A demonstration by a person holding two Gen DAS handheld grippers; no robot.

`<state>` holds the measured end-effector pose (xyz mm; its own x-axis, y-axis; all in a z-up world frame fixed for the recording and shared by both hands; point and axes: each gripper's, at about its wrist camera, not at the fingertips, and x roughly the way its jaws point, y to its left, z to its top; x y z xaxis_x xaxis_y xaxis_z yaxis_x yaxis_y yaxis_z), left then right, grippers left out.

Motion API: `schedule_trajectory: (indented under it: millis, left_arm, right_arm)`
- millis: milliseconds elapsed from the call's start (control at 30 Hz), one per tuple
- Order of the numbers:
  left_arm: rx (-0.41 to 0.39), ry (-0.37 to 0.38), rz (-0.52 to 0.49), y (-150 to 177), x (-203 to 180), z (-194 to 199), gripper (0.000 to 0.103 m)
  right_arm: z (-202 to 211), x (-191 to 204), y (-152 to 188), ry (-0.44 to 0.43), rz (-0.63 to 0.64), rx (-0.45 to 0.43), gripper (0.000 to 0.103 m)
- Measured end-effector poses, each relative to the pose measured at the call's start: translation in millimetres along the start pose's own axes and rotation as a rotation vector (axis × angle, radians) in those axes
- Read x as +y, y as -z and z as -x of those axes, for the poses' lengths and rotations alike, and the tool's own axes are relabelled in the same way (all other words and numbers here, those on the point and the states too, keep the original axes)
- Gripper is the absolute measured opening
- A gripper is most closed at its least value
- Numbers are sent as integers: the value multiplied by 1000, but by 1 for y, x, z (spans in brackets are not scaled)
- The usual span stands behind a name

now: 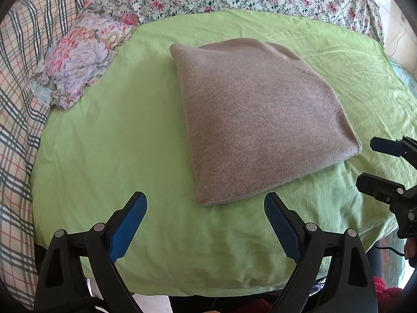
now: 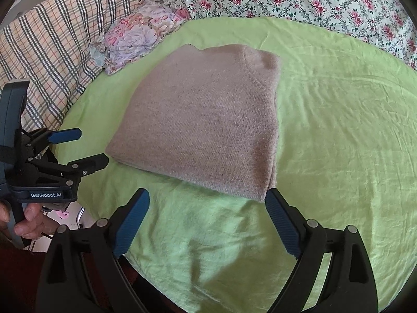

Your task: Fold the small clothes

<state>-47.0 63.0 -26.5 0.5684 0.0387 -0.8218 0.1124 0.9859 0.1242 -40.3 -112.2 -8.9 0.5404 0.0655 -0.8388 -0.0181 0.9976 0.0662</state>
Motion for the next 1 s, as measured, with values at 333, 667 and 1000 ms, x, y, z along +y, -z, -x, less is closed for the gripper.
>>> schedule_trajectory:
  millis: [333, 667, 1000]
  left_arm:
    - [-24, -1, 2, -15, -2, 3, 95]
    - [-42, 20, 54, -45, 12, -2, 96]
    - [-41, 13, 56, -53, 2, -9, 97]
  right_arm:
    - [0, 0, -25, -8, 28, -27, 96]
    - [-10, -8, -48, -32, -4, -33, 97]
    - [-18, -15, -59, -49, -50, -40, 97]
